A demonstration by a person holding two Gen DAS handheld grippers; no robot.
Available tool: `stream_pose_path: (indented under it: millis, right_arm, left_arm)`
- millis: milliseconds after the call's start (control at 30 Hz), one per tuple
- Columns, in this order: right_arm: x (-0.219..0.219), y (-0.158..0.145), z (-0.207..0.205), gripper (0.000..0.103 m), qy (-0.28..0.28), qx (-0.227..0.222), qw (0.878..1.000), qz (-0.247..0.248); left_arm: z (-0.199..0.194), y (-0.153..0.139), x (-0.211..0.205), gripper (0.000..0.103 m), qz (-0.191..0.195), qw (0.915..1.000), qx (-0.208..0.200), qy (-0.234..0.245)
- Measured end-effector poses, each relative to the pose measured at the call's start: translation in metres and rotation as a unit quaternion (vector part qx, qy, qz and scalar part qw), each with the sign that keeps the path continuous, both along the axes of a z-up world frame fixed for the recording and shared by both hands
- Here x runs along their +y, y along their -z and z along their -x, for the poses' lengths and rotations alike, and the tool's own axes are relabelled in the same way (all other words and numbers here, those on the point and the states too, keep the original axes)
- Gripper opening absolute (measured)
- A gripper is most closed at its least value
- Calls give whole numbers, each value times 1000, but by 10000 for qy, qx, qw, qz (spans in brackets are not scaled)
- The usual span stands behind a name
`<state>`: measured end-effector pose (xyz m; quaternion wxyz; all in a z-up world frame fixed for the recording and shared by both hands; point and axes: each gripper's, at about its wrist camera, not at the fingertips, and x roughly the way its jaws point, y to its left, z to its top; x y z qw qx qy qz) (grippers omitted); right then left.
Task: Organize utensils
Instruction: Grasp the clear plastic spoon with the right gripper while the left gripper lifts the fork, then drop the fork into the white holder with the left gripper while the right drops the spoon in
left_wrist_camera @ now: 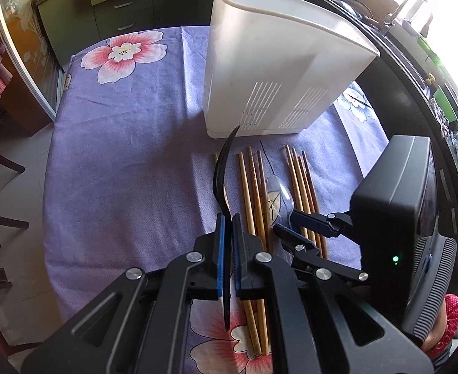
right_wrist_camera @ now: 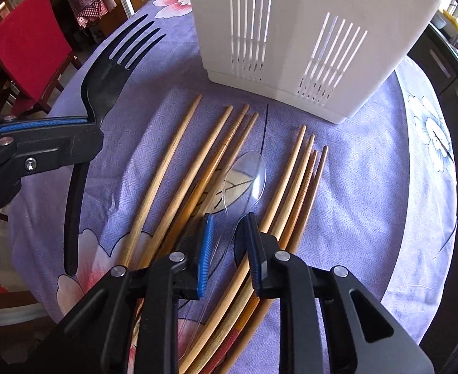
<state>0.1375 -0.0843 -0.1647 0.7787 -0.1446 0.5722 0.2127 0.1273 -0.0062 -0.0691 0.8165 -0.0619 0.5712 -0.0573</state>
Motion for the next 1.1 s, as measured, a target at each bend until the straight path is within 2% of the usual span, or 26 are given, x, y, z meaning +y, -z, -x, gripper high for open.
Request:
stream_pose_path:
  millis: [100,200,433,600,733,900,1000,1100]
  right_arm:
    - [1,2,4,13,43,-92,9999,-102]
    - [-5,0,1,11,135,-10,9991,-399]
    - [-32,-30,1,10,266,-151,9916,-1258]
    - [-52,-70,17,10,314,-636,9795,-1884]
    - [-68,-112,23,10,341,-1214,9653,-2288]
    - [-86,-152,11,10,459,-1685,9490,-2626]
    - [-100,-168,10,10,517,-1906,9414,-2734]
    - [-114,-182,8,10,544,-1985,9364,-2841]
  left_arm:
    - [1,0,1,5,6,10000,17,0]
    - [2,-1,5,5,17,10000,-2,-44]
    - [2,-13,10,5,88,9999,-115,-90]
    - [3,-37,7,5,217,9990,-395,-33]
    - [0,-77,4,5,368,9954,-886,-31]
    - [-15,-131,-4,5,508,9829,-1766,-91]
    - [-32,-152,-9,5,481,9695,-2396,-186]
    - [-54,-161,-11,5,435,9535,-2957,-386]
